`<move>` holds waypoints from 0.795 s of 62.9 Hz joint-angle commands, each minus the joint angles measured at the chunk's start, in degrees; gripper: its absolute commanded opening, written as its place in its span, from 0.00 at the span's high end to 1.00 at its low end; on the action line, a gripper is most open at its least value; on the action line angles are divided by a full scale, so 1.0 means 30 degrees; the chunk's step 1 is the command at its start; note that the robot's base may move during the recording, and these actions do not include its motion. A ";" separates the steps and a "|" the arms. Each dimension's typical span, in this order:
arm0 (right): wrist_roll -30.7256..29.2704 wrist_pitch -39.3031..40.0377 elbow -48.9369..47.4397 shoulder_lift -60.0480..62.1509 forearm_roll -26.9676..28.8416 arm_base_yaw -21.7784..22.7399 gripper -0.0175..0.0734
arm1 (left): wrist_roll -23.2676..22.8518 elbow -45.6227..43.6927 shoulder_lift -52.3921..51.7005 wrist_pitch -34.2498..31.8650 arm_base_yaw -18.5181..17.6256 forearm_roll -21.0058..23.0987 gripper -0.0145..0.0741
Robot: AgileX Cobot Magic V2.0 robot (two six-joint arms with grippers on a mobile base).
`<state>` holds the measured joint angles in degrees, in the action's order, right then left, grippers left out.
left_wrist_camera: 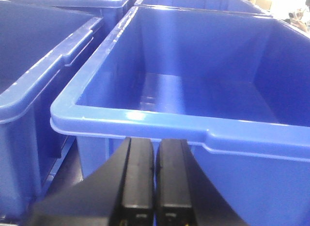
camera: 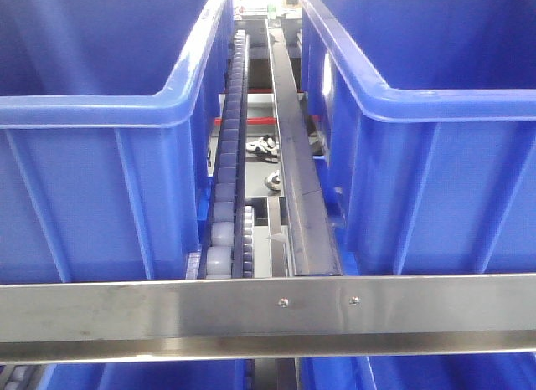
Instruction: Pick and sort blue part to right shelf
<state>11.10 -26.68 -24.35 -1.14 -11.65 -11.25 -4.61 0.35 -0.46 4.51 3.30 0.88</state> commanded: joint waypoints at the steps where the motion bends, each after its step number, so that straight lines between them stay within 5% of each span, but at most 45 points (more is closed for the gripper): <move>1: -0.0147 0.1852 -0.0471 -0.0278 -0.0367 0.0006 0.74 | 0.0021 0.0478 -0.0369 -0.1887 0.0030 0.0151 0.70; 26: -0.0146 0.2220 0.1316 -0.0302 0.0823 0.1239 0.74 | 0.0021 0.0478 -0.0369 -0.1887 0.0030 0.0151 0.70; 38: -0.0146 0.6183 0.4821 -0.0242 0.1789 0.3557 0.74 | 0.0021 0.0478 -0.0369 -0.1887 0.0030 0.0151 0.70; 50: -0.0146 1.0218 0.7977 -0.0242 0.1927 0.3903 0.74 | 0.0021 0.0478 -0.0369 -0.1887 0.0030 0.0151 0.70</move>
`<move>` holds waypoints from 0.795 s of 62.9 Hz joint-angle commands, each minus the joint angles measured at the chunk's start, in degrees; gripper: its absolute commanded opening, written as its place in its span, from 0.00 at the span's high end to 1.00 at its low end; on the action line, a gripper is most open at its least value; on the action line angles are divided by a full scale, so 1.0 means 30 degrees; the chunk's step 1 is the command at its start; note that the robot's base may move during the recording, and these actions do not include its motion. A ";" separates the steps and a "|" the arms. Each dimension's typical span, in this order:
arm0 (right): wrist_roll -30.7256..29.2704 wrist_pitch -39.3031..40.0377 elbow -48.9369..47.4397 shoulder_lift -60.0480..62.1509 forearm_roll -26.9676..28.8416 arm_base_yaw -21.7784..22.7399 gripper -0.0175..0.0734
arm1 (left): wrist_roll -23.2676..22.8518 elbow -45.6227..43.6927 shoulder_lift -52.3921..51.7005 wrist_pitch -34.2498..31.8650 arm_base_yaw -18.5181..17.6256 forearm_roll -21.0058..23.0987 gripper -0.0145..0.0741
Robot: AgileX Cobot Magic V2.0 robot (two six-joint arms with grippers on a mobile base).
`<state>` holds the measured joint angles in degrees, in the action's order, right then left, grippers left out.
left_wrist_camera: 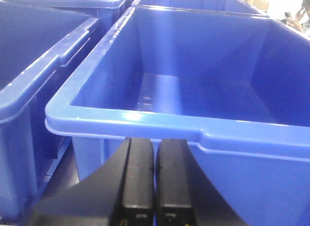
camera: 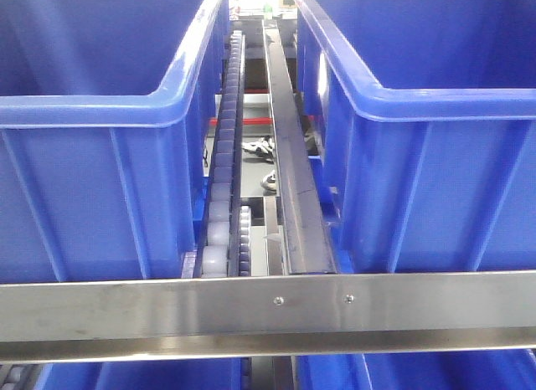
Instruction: Pick and sort blue part to right shelf
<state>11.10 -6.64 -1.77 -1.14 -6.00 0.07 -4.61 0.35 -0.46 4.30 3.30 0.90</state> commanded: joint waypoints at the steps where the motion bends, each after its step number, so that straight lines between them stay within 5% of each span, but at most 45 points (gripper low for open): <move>1: -0.0146 0.3799 0.0748 -0.0211 0.0044 0.0132 0.74 | 0.0021 0.0478 -0.0369 -0.1817 0.0030 0.0143 0.70; 50: -0.0146 0.3184 0.0769 0.1002 0.0044 0.0168 0.74 | 0.0021 0.0478 -0.0334 -0.1817 0.0030 0.0143 0.70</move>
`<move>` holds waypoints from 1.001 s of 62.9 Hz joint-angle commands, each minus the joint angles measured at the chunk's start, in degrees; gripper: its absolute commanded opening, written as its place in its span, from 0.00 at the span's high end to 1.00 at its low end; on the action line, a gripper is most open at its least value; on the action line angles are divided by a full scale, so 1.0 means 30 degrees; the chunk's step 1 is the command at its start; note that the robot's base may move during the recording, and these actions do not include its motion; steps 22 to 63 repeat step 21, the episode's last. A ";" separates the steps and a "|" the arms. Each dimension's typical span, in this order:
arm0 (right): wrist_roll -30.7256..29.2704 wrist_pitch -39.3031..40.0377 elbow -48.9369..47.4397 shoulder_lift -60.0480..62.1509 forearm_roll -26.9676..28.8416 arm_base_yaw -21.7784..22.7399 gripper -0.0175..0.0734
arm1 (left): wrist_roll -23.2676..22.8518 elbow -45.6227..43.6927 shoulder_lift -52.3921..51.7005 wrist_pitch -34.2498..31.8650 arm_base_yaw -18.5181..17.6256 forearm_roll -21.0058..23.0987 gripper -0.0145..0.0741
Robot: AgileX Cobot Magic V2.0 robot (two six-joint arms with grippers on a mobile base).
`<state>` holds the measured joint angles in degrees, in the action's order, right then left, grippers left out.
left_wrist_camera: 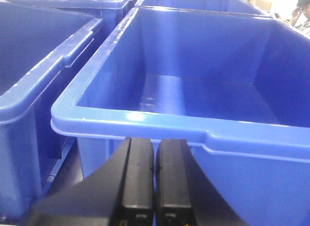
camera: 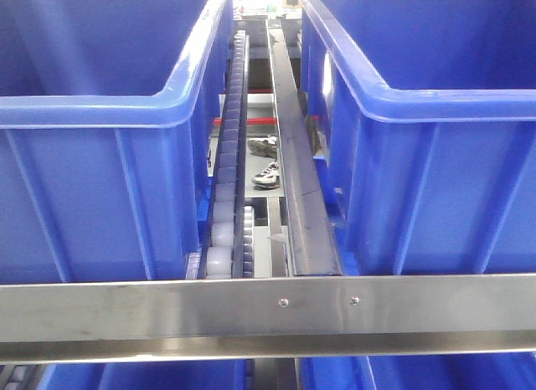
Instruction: Pick and sort blue part to right shelf
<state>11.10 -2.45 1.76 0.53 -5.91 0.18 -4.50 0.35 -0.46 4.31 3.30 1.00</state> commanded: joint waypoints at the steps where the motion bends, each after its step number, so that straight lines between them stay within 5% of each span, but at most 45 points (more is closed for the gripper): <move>1: -0.0146 0.1789 -0.0409 0.0447 0.0013 0.0128 0.74 | -0.0012 0.0478 -0.0334 -0.1820 0.0030 0.0110 0.70; 63: -0.0146 0.1789 -0.0409 0.0447 0.0013 0.0128 0.74 | -0.0012 0.0478 -0.0334 -0.1820 0.0030 0.0110 0.70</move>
